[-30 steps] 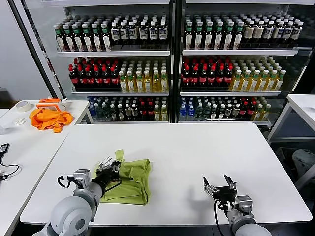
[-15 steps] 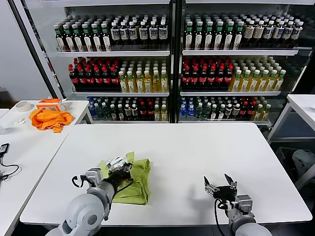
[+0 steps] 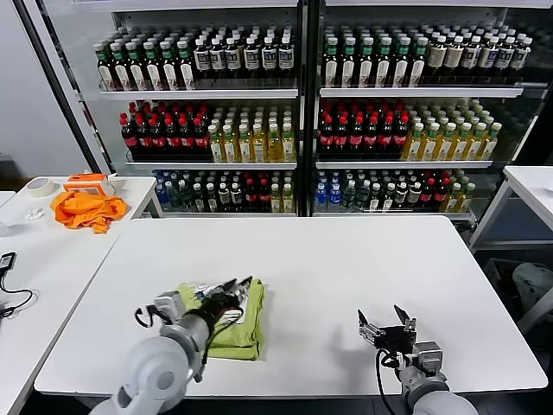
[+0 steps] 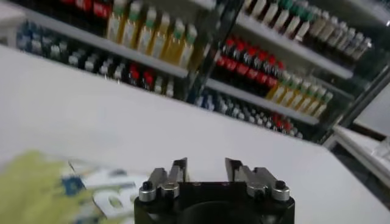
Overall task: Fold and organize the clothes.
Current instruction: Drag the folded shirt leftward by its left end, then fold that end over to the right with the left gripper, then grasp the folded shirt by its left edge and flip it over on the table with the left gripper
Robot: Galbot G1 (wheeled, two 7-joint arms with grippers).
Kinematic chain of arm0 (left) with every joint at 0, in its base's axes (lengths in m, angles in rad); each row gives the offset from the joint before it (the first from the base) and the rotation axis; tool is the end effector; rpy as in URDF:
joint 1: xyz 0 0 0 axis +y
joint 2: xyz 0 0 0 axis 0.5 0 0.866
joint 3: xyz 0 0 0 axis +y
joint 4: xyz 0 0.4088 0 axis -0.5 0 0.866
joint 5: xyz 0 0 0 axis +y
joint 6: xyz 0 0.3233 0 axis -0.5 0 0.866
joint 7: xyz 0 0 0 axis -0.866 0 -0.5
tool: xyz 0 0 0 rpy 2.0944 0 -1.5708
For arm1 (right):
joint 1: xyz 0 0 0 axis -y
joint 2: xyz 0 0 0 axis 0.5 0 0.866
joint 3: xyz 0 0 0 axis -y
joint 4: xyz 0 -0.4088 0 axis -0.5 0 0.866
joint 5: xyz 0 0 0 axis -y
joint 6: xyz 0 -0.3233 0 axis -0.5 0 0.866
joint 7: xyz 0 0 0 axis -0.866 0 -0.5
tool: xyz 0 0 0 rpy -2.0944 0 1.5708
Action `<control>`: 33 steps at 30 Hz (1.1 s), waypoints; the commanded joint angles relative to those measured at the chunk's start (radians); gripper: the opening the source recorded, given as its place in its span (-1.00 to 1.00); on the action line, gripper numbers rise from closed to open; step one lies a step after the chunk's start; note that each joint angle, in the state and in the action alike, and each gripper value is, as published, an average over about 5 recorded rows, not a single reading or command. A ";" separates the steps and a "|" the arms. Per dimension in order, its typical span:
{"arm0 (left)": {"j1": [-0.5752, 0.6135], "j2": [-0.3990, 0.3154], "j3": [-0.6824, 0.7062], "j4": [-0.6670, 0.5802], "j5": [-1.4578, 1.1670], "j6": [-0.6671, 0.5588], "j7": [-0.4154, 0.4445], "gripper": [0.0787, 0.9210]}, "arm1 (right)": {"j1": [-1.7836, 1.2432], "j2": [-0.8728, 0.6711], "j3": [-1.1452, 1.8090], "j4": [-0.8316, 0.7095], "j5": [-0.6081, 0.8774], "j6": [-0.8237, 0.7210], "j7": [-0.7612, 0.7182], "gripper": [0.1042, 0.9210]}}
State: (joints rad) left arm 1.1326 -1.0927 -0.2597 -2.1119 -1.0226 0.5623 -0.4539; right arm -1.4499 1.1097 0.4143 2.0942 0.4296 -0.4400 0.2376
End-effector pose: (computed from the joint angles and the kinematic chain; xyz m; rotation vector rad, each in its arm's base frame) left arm 0.2454 0.0473 -0.2703 -0.3403 -2.6096 0.4673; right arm 0.1640 -0.0826 -0.3253 0.1207 -2.7339 0.0782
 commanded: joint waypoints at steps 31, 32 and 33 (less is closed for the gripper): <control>0.176 0.046 -0.136 0.300 0.439 -0.131 0.220 0.75 | 0.011 -0.005 -0.011 -0.024 -0.006 0.026 -0.009 0.76; 0.181 0.047 -0.135 0.296 0.424 -0.131 0.226 0.71 | 0.011 -0.005 -0.011 -0.023 -0.006 0.025 -0.009 0.76; 0.185 0.047 -0.135 0.290 0.406 -0.131 0.232 0.68 | 0.012 -0.005 -0.011 -0.023 -0.006 0.025 -0.009 0.76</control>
State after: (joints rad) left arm 1.2973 -1.0425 -0.3999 -1.8498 -0.5725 0.4669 -0.2585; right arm -1.4387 1.1053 0.4035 2.0694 0.4233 -0.4158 0.2286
